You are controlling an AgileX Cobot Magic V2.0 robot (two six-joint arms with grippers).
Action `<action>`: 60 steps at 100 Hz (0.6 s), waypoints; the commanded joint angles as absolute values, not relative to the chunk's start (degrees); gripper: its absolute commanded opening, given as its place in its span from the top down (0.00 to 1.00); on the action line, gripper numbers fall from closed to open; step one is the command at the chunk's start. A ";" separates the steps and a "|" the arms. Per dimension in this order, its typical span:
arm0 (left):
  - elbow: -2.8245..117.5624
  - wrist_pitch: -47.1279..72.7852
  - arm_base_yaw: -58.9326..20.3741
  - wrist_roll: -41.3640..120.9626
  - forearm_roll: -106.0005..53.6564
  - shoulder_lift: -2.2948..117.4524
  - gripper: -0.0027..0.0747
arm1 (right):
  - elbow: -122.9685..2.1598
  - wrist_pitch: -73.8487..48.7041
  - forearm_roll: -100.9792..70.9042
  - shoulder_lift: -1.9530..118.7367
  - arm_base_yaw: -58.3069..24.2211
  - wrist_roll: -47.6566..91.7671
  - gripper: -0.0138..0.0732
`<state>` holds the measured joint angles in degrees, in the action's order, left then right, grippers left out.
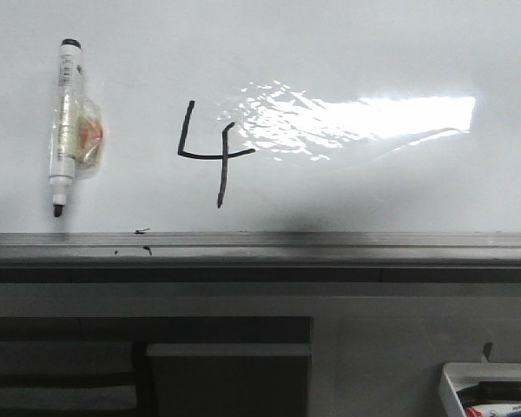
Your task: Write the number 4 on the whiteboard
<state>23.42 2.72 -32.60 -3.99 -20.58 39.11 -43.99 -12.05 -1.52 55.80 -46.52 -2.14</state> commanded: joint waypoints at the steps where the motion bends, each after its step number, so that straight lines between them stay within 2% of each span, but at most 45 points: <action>1: 20.66 -5.42 -32.75 -3.88 -17.14 33.16 0.99 | -40.24 -3.90 -0.60 49.95 -46.11 -1.55 0.91; 14: 14.36 -12.96 -32.85 -3.88 -13.26 25.03 0.99 | -30.84 1.10 1.16 41.34 -46.11 -1.55 0.91; 39: 10.36 -8.16 -32.85 -3.88 -10.66 17.17 0.99 | -18.09 2.63 1.16 26.27 -46.11 -1.55 0.91; 60: 10.36 -8.84 -32.85 -3.88 -10.66 17.07 0.99 | -14.99 1.58 1.16 21.98 -46.11 -1.55 0.91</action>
